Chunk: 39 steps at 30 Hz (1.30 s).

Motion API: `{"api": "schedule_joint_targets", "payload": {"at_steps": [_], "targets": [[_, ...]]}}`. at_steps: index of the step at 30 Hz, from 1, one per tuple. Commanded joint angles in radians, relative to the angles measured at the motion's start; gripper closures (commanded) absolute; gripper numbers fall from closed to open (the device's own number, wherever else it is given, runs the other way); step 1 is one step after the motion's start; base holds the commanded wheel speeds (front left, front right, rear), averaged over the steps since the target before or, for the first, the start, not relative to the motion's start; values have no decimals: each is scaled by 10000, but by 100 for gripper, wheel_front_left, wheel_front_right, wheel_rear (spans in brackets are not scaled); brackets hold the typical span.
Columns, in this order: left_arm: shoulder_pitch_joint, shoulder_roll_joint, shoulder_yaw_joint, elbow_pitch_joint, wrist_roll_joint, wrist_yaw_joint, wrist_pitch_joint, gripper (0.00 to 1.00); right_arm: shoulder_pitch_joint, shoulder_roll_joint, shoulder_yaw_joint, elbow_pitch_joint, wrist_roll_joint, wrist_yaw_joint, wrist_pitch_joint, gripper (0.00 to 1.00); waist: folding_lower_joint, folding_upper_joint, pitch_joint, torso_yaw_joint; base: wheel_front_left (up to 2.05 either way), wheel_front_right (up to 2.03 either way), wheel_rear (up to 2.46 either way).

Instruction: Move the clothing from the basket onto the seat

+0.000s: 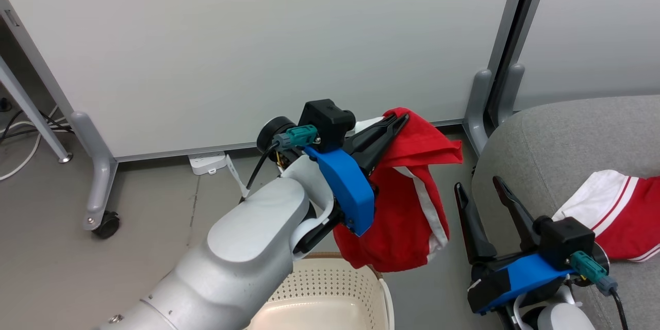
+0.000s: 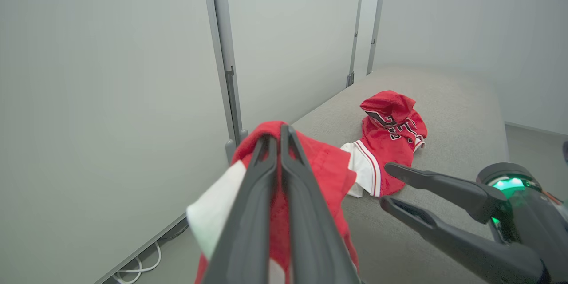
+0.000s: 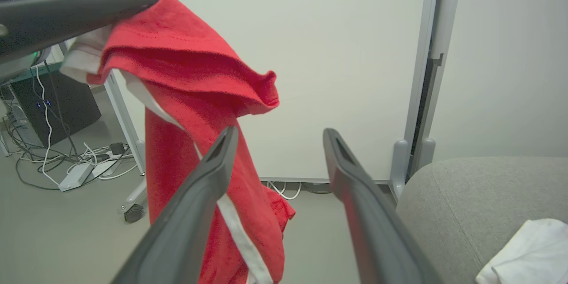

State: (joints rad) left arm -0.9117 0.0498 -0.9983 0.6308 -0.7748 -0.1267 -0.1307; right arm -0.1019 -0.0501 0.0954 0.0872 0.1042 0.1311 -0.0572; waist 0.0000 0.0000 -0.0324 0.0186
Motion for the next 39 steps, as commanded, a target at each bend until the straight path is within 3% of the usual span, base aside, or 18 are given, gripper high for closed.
{"api": "schedule_joint_targets", "payload": {"at_steps": [1,16,33,34,35,39], "targets": [[-161,20,-92,-41,-76,47,47,100,-78,-3,53,32,-23,-9,31,0,0,0,3,-17,0,0,0],[-344,19,-988,210,-1071,324,-101,100,-487,-3,781,577,-97,-7,462,0,0,0,212,-166,0,0,0],[-726,17,-1836,110,-1780,448,-460,100,-3420,-5,2223,4762,290,-7,374,0,0,0,170,-53,0,0,0],[-733,15,-1887,112,-1819,456,-472,100,-3544,-3,2278,4973,342,-9,331,56,0,0,160,-34,0,0,0],[-744,17,-1921,109,-1859,471,-493,100,-3665,-3,2342,5114,418,-9,226,100,0,0,151,-16,0,0,0],[-809,15,-2005,143,-2007,540,-583,100,-3821,-5,2460,5566,759,-9,-71,100,0,0,130,-14,0,0,0]]}}
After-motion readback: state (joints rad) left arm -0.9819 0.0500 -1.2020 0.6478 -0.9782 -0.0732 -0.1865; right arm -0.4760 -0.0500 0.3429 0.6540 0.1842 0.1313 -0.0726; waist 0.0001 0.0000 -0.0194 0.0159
